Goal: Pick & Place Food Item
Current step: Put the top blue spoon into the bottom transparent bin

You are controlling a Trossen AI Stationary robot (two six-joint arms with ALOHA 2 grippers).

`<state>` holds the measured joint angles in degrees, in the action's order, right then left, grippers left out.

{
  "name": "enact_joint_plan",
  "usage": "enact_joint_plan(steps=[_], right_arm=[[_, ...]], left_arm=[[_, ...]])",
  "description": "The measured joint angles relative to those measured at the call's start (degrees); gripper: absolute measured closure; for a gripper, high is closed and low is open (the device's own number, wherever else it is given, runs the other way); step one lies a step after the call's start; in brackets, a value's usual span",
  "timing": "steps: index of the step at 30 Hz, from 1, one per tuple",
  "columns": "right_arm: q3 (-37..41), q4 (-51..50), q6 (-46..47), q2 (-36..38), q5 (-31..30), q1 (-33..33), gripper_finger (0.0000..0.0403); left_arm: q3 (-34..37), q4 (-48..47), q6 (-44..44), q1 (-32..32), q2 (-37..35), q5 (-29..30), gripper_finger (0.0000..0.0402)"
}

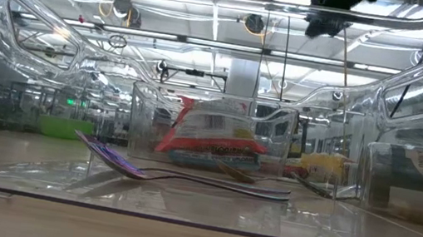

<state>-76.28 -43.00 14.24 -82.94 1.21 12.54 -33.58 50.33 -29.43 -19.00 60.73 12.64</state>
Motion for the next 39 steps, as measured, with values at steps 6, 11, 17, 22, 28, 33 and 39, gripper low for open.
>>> enact_joint_plan(steps=[6, 11, 17, 22, 28, 33, 39], right_arm=[[4.7, -1.0, -6.1, -0.2, -1.3, -0.6, 0.0221], [11.7, 1.3, -7.9, -0.2, -1.3, -0.6, 0.0216], [20.0, 9.2, -6.1, -0.2, -1.3, -0.6, 0.0215], [24.7, 15.0, -5.7, -0.2, -1.5, -1.4, 0.0215], [27.1, 16.3, -9.6, -0.2, -4.2, -4.1, 0.0215], [29.2, 19.0, -10.5, -0.2, -4.1, -6.7, 0.0215], [30.4, 22.1, -13.2, -0.2, -2.4, -8.1, 0.0215]], left_arm=[[0.0, -1.8, -0.2, 0.9, 0.0, 0.0, 0.0238], [0.0, -2.8, -0.5, 1.0, 0.0, 0.0, 0.0238], [0.0, -3.2, 0.4, 1.0, 0.0, 1.6, 0.0238], [0.0, -3.9, 1.1, 1.0, 0.0, 3.9, 0.0238], [0.0, -3.8, 1.0, 1.0, 0.0, 3.9, 0.0238], [0.0, -3.8, 0.5, 1.0, 0.0, 3.9, 0.0238], [0.0, -3.8, 0.8, 1.0, 0.0, 3.9, 0.0238]])
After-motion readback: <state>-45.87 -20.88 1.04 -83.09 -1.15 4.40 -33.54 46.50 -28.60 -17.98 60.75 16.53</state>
